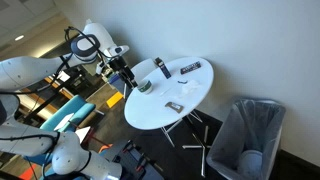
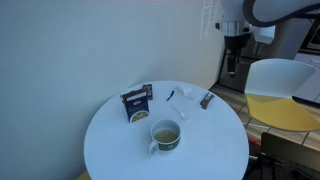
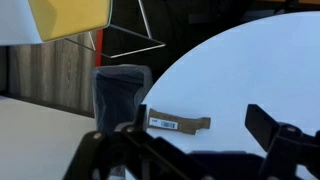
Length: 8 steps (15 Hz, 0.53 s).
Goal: Move the spoon forward
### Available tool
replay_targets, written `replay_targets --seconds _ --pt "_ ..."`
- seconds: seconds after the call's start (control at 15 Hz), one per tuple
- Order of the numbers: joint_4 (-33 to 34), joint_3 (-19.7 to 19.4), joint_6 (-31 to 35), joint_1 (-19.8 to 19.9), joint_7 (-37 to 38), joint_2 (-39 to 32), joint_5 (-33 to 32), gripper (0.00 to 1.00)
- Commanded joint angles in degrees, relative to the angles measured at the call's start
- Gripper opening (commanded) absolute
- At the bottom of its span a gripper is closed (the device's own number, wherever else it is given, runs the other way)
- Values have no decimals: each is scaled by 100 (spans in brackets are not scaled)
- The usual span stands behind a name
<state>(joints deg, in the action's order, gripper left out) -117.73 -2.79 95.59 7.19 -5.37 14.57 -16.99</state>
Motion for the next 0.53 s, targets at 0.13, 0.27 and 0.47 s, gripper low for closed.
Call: replay_targets --seconds 0.13,0.27,0.47 --pt "17 -80 -22 -93 15 -4 -16 100" --pt "17 -80 -22 -93 15 -4 -16 100" --pt "26 -124 365 -112 176 -80 220 100"
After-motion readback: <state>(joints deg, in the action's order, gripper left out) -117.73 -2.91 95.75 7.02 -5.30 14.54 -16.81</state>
